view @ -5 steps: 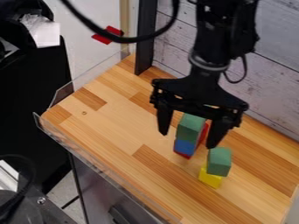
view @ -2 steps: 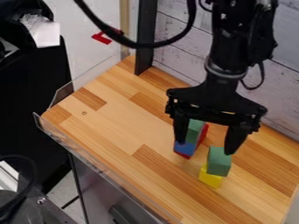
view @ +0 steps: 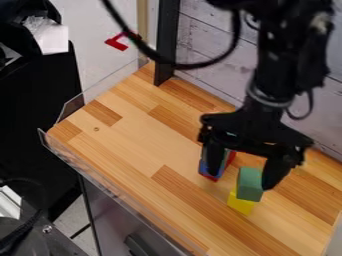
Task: Put the green block on top of rectangular green block
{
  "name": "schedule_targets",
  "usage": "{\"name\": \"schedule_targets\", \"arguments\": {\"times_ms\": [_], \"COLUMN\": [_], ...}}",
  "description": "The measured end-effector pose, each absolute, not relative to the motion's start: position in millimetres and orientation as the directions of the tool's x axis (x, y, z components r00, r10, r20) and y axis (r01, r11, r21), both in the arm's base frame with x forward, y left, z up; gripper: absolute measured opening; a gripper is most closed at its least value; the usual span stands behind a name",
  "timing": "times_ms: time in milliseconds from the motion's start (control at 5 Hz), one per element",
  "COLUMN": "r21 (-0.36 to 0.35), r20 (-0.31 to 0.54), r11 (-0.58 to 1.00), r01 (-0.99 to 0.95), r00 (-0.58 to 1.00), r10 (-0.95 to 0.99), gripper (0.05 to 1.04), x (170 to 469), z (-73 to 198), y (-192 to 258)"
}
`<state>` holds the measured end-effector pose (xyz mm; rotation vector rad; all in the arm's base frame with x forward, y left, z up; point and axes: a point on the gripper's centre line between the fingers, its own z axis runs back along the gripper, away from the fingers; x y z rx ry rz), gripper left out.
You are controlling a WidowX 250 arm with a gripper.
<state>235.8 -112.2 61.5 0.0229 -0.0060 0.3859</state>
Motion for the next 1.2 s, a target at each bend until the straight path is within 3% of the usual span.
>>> {"name": "schedule_targets", "arguments": {"times_ms": [400, 1200], "r21": [0.049, 0.024], "r20": [-0.027, -0.052], "r11": [0.927, 0.915], "r01": [-0.372, -0.402], "r00": [0.927, 0.914], "r10": [0.374, 0.403], "gripper": [0.999, 0.999], "x": [239, 248], "z": [46, 30], "y": [-130, -126]}}
